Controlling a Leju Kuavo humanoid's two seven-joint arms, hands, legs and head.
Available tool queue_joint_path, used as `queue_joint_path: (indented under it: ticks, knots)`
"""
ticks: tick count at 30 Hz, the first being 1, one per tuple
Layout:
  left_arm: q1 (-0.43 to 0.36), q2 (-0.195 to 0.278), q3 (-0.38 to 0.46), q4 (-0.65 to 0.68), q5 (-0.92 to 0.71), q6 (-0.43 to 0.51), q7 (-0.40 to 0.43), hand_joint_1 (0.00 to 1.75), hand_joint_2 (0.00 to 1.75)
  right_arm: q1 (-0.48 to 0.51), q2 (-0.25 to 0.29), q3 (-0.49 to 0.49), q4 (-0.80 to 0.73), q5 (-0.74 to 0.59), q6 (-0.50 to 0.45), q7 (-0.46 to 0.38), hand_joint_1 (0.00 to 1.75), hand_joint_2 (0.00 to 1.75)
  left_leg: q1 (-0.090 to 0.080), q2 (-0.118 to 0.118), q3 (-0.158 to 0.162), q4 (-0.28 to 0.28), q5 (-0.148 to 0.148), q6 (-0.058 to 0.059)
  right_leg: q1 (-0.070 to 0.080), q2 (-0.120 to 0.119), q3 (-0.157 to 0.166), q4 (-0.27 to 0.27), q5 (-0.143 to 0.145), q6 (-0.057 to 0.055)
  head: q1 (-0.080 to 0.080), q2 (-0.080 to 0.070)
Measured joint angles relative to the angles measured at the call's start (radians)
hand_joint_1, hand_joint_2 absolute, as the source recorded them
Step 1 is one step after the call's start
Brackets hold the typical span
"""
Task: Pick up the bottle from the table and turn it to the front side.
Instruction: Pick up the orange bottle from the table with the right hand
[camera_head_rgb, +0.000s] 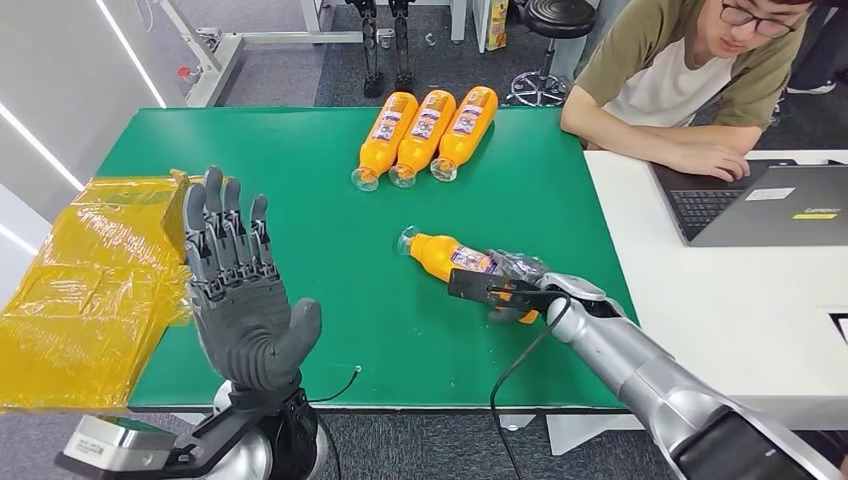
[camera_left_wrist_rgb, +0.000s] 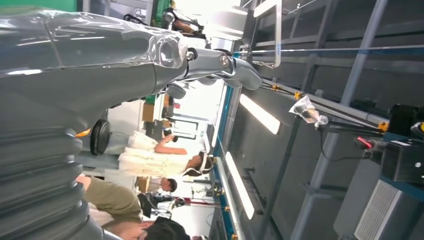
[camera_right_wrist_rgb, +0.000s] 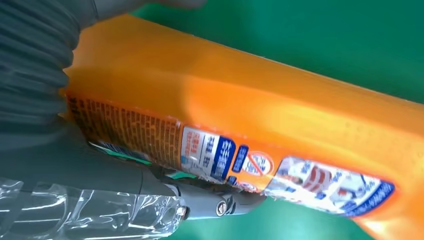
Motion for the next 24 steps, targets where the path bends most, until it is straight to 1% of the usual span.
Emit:
queue_joint_path:
  ticks: [6,11,12,15,16,19,24]
  knots:
    - [0.000,-0.004,0.000,-0.008,0.001,-0.011,0.013,0.00,1.75,0.001,-0.036,0.034,-0.001,-0.012,0.015,-0.003,0.00,1.75,0.000,0.000,0.000,0.000,0.000,0.000,0.000,0.000,0.000,0.000,0.000,0.000,0.000,0.000]
    - [0.000,-0.004,0.000,-0.009,0.001,-0.014,0.014,0.00,1.75,0.003,-0.050,0.048,-0.005,-0.015,0.013,-0.001,0.00,1.75,0.000,0.000,0.001,0.000,0.000,0.000,0.000,0.000,0.000,0.000,0.000,0.000,0.000,0.000]
    - [0.000,-0.004,0.000,-0.009,0.001,-0.015,0.014,0.00,1.75,0.003,-0.053,0.050,-0.008,-0.017,0.013,0.001,0.36,1.75,0.000,0.000,0.001,0.000,0.000,0.000,0.000,0.000,0.000,0.000,0.000,0.000,0.000,0.000]
    - [0.000,-0.004,0.000,-0.009,0.001,-0.018,0.015,0.00,1.75,0.006,-0.063,0.055,-0.019,-0.026,0.012,0.005,1.67,1.75,0.000,0.000,0.001,0.000,0.000,0.000,0.000,0.000,0.000,0.000,0.000,0.000,0.000,0.000]
    - [0.000,-0.004,0.000,-0.009,0.001,-0.019,0.015,0.00,1.75,0.006,-0.068,0.057,-0.025,-0.028,0.010,0.006,1.75,1.75,0.000,0.000,0.001,0.000,0.000,0.000,0.000,0.000,0.000,0.000,0.000,0.000,0.000,0.000]
    - [0.000,-0.004,0.000,-0.009,0.002,-0.019,0.014,0.00,1.75,0.010,-0.080,0.060,-0.044,-0.029,-0.018,0.006,1.75,1.75,0.000,0.000,0.001,0.000,0.000,0.000,0.000,0.000,0.001,0.000,0.000,0.000,0.000,0.000]
    - [0.004,-0.004,0.000,-0.011,0.000,-0.013,0.009,0.00,1.75,0.041,-0.086,0.057,-0.078,-0.029,-0.125,0.012,1.75,1.75,0.000,0.000,0.000,0.000,0.000,0.000,0.000,0.000,0.001,0.000,0.000,0.000,0.000,0.000]
